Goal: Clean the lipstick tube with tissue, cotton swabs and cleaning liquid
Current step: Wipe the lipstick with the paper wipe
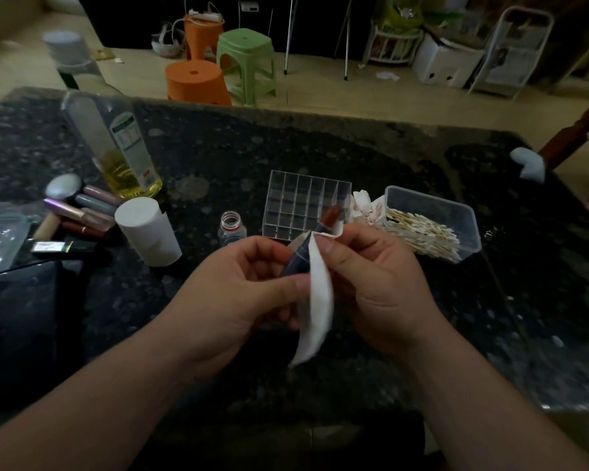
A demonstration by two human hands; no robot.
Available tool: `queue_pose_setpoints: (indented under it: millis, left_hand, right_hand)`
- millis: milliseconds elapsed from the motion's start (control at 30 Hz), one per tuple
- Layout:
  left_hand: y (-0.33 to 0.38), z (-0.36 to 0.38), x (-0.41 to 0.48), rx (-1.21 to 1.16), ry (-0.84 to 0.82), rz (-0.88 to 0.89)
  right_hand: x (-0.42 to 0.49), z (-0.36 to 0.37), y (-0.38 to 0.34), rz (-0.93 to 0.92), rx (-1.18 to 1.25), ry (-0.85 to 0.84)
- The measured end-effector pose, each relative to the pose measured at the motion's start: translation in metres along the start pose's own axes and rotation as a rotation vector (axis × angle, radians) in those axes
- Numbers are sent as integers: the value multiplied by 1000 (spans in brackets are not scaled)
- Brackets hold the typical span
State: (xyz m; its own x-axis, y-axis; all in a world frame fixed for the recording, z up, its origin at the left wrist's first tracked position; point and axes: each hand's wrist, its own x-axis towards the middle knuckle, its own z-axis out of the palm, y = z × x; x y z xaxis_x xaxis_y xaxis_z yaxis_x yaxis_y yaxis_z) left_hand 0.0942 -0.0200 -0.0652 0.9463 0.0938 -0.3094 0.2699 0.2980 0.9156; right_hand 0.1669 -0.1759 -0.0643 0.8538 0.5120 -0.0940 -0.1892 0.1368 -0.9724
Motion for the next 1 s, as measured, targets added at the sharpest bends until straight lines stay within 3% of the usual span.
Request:
queue_pose_setpoints:
  millis: [133, 367, 600, 1000]
  left_hand:
    - [-1, -1, 1, 34, 3, 18]
    - [0, -3, 1, -295, -420, -180]
    - [-2, 5, 4, -170, -33, -2]
    - [7, 9, -3, -313, -261, -216]
  right_hand:
    - [-1, 0, 1, -13, -32, 23]
    - [1, -1, -4, 39, 94, -41]
    - [-1, -1, -3, 0, 160, -27]
    - [-1, -2, 0, -4, 70, -40]
